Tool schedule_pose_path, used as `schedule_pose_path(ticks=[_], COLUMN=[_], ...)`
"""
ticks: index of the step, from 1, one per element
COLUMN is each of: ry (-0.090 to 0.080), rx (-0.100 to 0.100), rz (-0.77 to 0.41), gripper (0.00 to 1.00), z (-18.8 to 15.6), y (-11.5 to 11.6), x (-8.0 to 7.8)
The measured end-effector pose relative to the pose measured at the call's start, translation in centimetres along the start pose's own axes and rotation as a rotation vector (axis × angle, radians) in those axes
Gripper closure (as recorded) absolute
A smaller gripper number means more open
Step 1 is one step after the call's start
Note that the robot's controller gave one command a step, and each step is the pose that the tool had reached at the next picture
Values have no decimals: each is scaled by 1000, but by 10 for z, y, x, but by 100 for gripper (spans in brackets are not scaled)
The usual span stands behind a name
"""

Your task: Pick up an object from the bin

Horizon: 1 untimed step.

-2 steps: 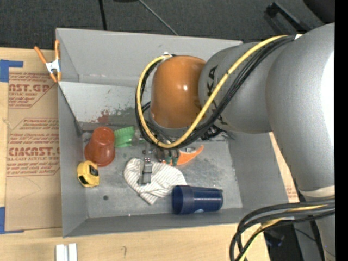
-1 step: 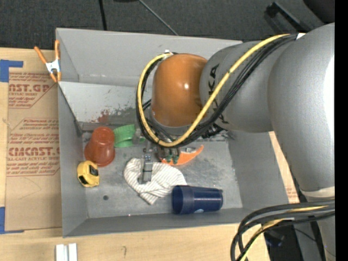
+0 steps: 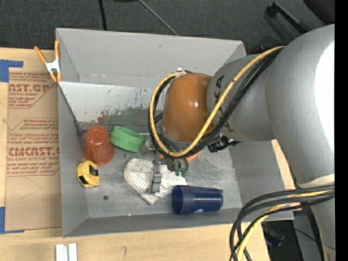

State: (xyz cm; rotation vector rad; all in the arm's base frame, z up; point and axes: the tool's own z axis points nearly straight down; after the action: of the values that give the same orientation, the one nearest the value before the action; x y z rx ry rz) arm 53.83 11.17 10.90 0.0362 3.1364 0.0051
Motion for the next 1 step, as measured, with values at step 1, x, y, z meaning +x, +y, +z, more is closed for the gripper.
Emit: schedule_pose_path(ticks=[1], ry=[4], rx=[2], rz=[6], gripper=[100], z=[39], y=[-15], x=[3])
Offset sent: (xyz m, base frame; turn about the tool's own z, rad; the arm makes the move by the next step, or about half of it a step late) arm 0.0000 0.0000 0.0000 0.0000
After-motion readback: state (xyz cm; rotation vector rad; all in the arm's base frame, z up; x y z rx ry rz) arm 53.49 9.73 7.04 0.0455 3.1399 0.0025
